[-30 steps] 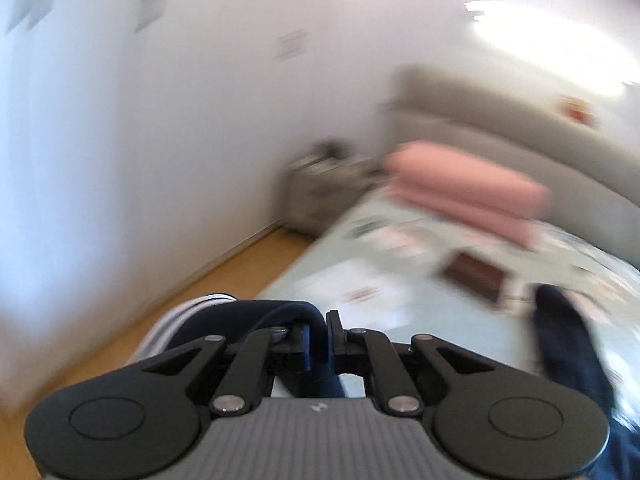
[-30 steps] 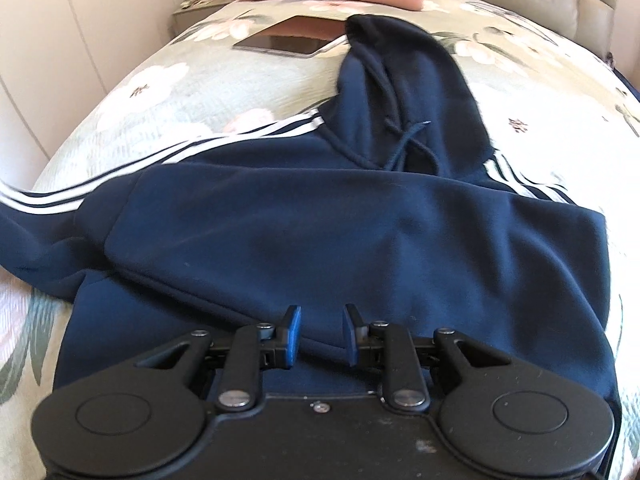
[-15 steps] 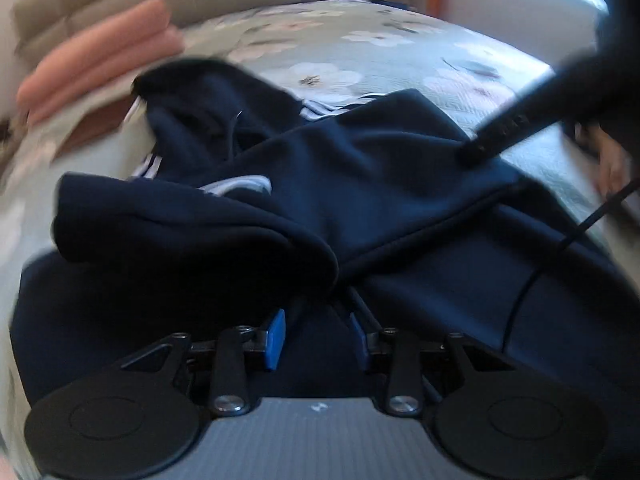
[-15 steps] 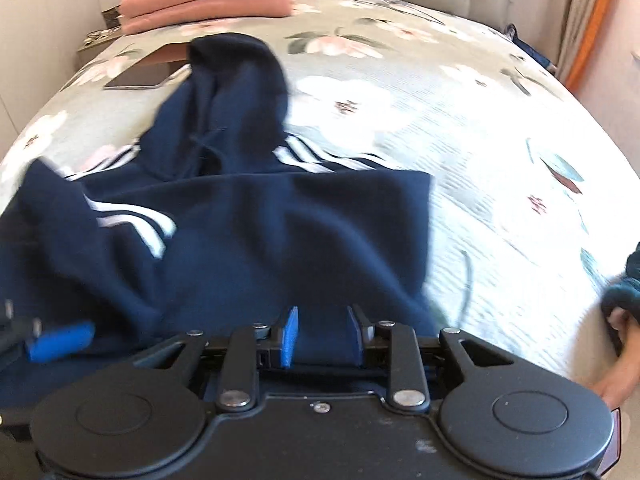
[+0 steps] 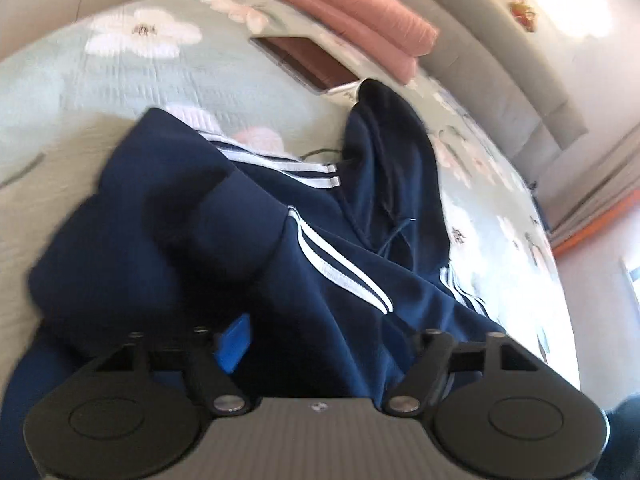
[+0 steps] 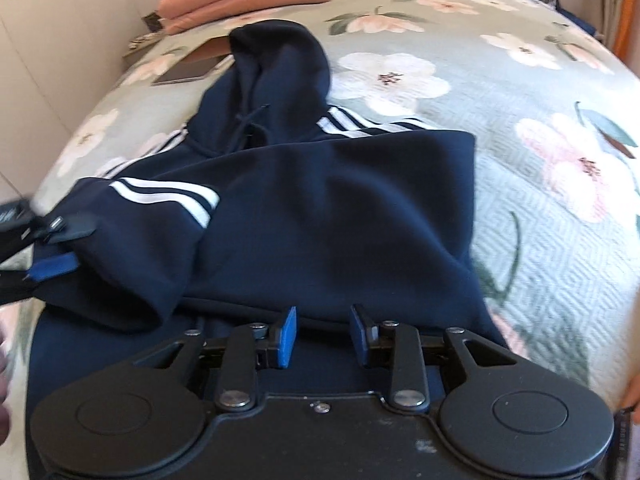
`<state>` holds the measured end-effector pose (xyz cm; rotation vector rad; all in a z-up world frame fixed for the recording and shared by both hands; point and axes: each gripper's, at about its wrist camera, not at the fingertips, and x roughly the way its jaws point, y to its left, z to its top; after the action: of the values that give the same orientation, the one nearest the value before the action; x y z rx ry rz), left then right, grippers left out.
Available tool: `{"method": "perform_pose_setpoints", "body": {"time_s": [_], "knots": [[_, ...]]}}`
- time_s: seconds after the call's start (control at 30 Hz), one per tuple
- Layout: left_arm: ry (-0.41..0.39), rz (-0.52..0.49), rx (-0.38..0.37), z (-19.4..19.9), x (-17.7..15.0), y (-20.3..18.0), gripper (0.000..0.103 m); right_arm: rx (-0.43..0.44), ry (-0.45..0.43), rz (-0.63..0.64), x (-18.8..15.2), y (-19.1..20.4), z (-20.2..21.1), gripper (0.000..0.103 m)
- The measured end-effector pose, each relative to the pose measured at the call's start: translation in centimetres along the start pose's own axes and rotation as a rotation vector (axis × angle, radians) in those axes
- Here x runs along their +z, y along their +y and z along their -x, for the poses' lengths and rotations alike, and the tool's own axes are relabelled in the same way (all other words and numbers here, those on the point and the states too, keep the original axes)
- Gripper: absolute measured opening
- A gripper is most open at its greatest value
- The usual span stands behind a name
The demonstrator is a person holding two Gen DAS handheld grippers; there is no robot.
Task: Fold large clothes
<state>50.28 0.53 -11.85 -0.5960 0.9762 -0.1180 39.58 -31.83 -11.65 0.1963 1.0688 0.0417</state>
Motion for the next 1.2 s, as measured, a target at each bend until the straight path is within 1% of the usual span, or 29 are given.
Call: {"method": "perform_pose_setpoints", "body": {"time_s": [0.03, 0.07, 0.1, 0.13, 0.17, 0.2, 0.3, 0.37, 0.43, 0.5, 0.53, 0.57, 0.63, 0.7, 0.8, 0.93, 1.03, 1.1, 1.2], "knots": [[0.019, 0.042, 0.006, -1.3, 0.3, -0.1, 0.061, 0.010, -0.003, -0.007, 0.0, -0.3, 0.2, 0.038], [0.015, 0.059, -0.001, -2.0, 0.2, -0.3, 0.051, 0.015, -0.007, -0.018, -0.2, -0.6, 0.4, 0.038], [0.006, 0.039, 0.007, -2.9, 0.3, -1.2, 0.028, 0.021, -0.012, -0.030, -0.3, -1.0, 0.8, 0.038], [0.003, -0.008, 0.041, -3.4, 0.2, -2.2, 0.013, 0.032, -0.014, -0.042, -0.5, -1.4, 1.1, 0.038], [-0.013, -0.065, 0.080, -3.7, 0.1, -3.5, 0.011, 0.040, -0.014, -0.047, -0.7, -1.8, 1.3, 0.038], [-0.058, -0.136, 0.087, -3.5, -0.2, -5.4, 0.010, 0.042, -0.014, -0.048, -1.0, -2.1, 1.5, 0.038], [-0.137, -0.318, 0.068, -1.7, -1.2, -10.6, 0.010, 0.048, -0.011, -0.050, -1.9, -3.1, 1.9, 0.038], [-0.161, -0.412, 0.010, -1.0, -2.2, -14.0, 0.010, 0.052, 0.000, -0.068, -2.5, -4.1, 2.1, 0.038], [-0.159, -0.516, -0.074, -0.6, -3.6, -17.5, 0.010, 0.052, 0.004, -0.098, -3.0, -4.9, 2.4, 0.038], [-0.140, -0.634, -0.126, -1.0, -5.1, -20.3, 0.012, 0.047, 0.007, -0.127, -3.6, -5.9, 2.9, 0.038], [-0.102, -0.693, -0.162, -1.8, -6.0, -21.5, 0.018, 0.045, 0.008, -0.139, -3.7, -6.4, 3.1, 0.038], [-0.060, -0.720, -0.183, -2.8, -6.8, -22.3, 0.021, 0.041, 0.008, -0.148, -3.9, -6.8, 3.2, 0.038], [0.009, -0.720, -0.209, -4.1, -8.0, -22.7, 0.024, 0.030, 0.006, -0.152, -4.2, -7.5, 3.6, 0.038], [0.068, -0.680, -0.208, -5.5, -8.6, -22.3, 0.024, 0.023, 0.001, -0.150, -4.4, -8.1, 4.0, 0.038], [0.085, -0.626, -0.200, -5.3, -8.9, -20.8, 0.025, 0.022, 0.002, -0.148, -4.7, -8.5, 4.3, 0.039], [0.092, -0.628, -0.153, -4.5, -9.4, -19.2, 0.029, 0.034, 0.010, -0.149, -4.7, -8.3, 3.9, 0.039], [0.105, -0.609, -0.126, -3.3, -8.8, -18.1, 0.030, 0.048, 0.009, -0.135, -4.4, -7.8, 3.6, 0.039], [0.098, -0.598, -0.105, -2.3, -8.4, -17.3, 0.031, 0.055, 0.003, -0.116, -4.2, -7.4, 3.5, 0.042], [0.092, -0.568, -0.084, -1.7, -8.1, -16.0, 0.034, 0.059, 0.002, -0.086, -3.9, -6.5, 3.2, 0.042]]}}
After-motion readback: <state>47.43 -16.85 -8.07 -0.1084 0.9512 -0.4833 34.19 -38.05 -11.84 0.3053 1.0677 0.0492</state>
